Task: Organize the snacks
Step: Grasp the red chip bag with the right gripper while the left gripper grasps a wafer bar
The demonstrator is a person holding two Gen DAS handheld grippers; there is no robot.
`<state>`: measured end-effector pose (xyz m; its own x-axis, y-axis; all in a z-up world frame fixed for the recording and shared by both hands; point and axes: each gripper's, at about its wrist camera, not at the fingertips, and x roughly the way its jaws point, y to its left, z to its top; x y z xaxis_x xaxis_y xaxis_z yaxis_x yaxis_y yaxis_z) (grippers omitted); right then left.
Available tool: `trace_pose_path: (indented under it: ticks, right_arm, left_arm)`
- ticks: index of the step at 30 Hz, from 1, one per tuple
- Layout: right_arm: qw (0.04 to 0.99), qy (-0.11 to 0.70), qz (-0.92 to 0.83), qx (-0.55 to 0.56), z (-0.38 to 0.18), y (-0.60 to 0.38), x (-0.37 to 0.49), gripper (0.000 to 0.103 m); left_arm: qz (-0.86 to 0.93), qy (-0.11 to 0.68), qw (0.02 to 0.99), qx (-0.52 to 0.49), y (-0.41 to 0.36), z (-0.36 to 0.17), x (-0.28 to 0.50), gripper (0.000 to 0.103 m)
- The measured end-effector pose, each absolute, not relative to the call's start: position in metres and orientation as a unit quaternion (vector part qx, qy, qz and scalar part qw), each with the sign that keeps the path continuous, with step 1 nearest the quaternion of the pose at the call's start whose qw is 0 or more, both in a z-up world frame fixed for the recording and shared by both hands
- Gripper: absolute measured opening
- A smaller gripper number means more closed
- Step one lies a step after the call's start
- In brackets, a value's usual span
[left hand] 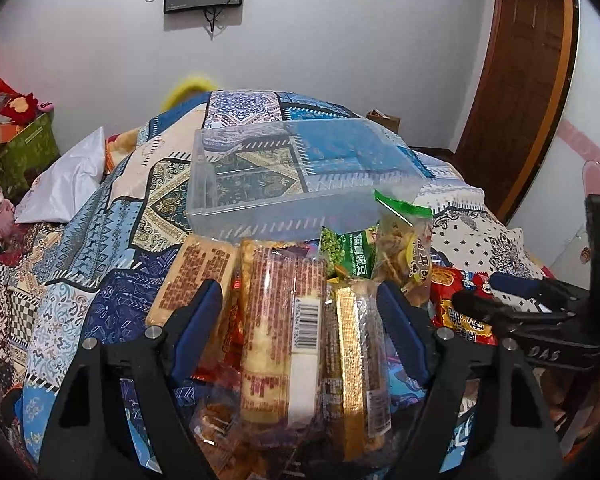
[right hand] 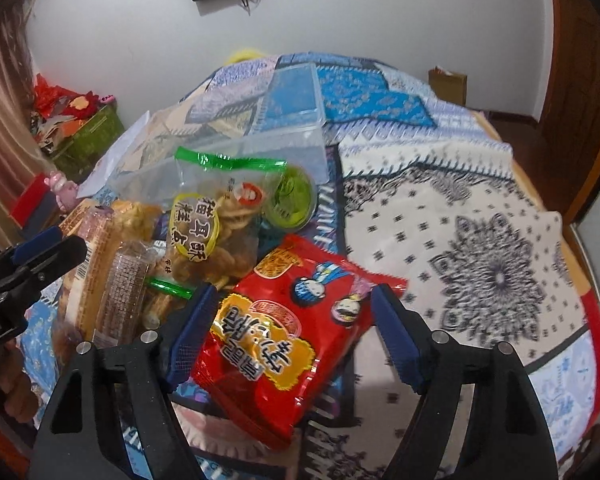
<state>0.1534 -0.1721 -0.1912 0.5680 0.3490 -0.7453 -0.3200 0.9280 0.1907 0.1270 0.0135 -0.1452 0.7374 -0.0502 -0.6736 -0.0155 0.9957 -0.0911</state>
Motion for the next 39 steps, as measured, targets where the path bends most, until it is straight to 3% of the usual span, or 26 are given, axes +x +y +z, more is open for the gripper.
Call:
trace_pose_path:
  ticks: [6, 10, 21, 25, 30, 39]
  right_arm:
    - [0.885, 0.434, 0.169, 0.005, -0.198, -0.167, 0.160, 0.079]
    - [0.882, 0.441, 0.167, 0.018, -0.204, -0.173, 0.163, 0.079]
    - [0.877, 0.444, 0.178, 0.029, -0.207, -0.177, 0.167, 0.079]
    - [0.879, 0.442, 0.181, 0.020, -0.208, -0.173, 0.172, 0.079]
    - [0.883, 0.434, 0.177, 0.012, -0.206, -0.174, 0.169, 0.065]
    - [0.895, 0.416, 0.161, 0.010, -0.194, -0.187, 0.161, 0.061]
  left_arm:
    - [-0.005, 0.364, 0.931, -0.032, 0.009, -0.147, 0.135, 0.074]
    - [-0.014, 0.385, 0.922, -0.046, 0.010, -0.152, 0.136, 0.062]
    - [0.002, 0.417, 0.903, -0.100, 0.033, -0.171, 0.140, 0.060]
    - [0.007, 0.414, 0.906, -0.083, 0.026, -0.169, 0.143, 0.050]
    - [0.011, 0.410, 0.909, -0.070, 0.024, -0.166, 0.143, 0.045]
    - [0.008, 0.392, 0.917, -0.070, 0.024, -0.150, 0.136, 0.044]
